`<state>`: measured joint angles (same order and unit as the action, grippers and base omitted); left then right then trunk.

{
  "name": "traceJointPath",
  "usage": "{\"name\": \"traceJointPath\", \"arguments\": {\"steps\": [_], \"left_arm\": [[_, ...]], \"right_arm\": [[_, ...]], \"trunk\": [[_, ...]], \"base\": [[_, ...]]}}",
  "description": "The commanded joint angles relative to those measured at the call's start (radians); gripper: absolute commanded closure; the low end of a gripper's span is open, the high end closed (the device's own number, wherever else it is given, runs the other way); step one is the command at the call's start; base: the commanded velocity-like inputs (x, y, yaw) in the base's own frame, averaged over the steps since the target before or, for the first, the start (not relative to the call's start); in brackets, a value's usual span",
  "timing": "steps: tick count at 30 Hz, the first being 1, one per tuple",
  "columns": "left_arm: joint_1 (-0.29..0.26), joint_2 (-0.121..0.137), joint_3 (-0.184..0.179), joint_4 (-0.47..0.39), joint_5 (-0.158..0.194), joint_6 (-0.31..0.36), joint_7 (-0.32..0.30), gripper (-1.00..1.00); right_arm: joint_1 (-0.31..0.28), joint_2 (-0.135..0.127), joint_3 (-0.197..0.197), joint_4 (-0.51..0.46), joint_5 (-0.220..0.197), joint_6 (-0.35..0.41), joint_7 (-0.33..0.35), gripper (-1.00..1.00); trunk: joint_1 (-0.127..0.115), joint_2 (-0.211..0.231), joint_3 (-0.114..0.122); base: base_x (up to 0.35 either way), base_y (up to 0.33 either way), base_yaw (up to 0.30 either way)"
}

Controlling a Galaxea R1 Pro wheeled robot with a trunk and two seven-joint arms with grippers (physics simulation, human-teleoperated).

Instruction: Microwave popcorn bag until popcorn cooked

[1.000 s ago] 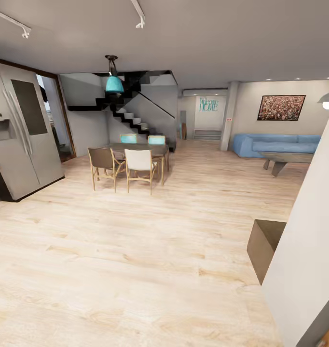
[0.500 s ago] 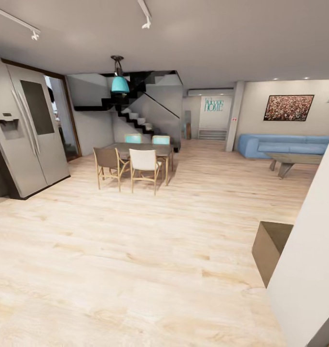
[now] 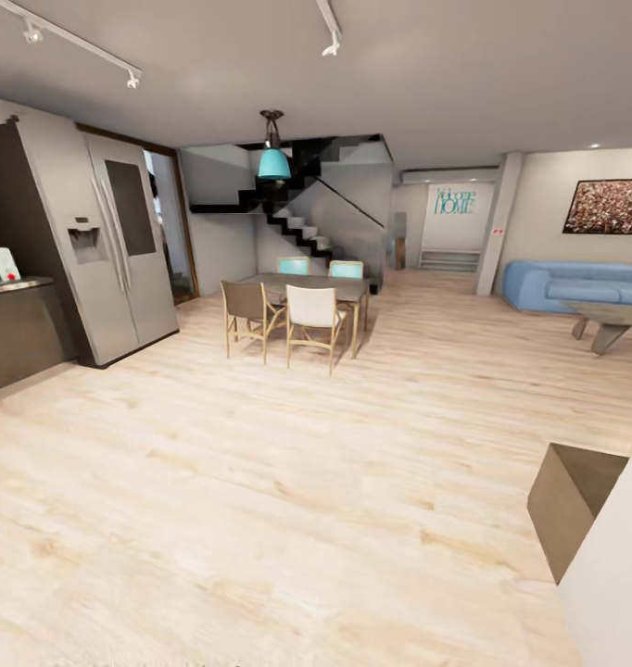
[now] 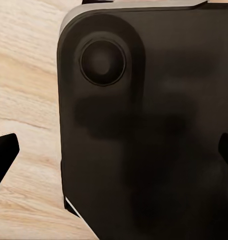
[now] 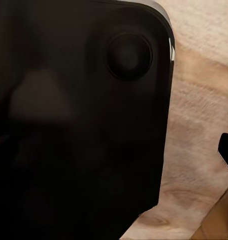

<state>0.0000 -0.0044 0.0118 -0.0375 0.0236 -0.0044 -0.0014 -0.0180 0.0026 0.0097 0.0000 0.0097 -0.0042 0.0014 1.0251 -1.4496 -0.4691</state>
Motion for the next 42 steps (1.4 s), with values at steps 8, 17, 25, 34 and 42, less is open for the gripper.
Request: {"name": "traceJointPath", "arguments": {"steps": [8,17,25,34,42], "left_arm": [[0.0,0.0,0.002,-0.001,0.002,0.0,0.0,-1.0],[0.0,0.0,0.002,-0.001,0.002,0.0,0.0,-1.0],[0.0,0.0,0.002,-0.001,0.002,0.0,0.0,-1.0],[0.0,0.0,0.002,-0.001,0.002,0.0,0.0,-1.0],[0.0,0.0,0.002,-0.001,0.002,0.0,0.0,-1.0]], "right_arm": [[0.0,-0.001,0.0,0.0,0.001,0.0,-0.001,-1.0],[0.0,0.0,0.0,0.0,0.001,0.0,-0.002,-1.0],[0.0,0.0,0.0,0.0,0.001,0.0,-0.003,-1.0],[0.0,0.0,0.0,0.0,0.001,-0.001,-0.003,-1.0],[0.0,0.0,0.0,0.0,0.001,-0.001,-0.003,-1.0]], "trunk": [[0.0,0.0,-0.001],[0.0,0.0,-0.001],[0.0,0.0,-0.001],[0.0,0.0,-0.001],[0.0,0.0,-0.001]], "base": [[0.0,0.0,0.269],[0.0,0.0,0.269],[0.0,0.0,0.269],[0.0,0.0,0.269],[0.0,0.0,0.269]]}}
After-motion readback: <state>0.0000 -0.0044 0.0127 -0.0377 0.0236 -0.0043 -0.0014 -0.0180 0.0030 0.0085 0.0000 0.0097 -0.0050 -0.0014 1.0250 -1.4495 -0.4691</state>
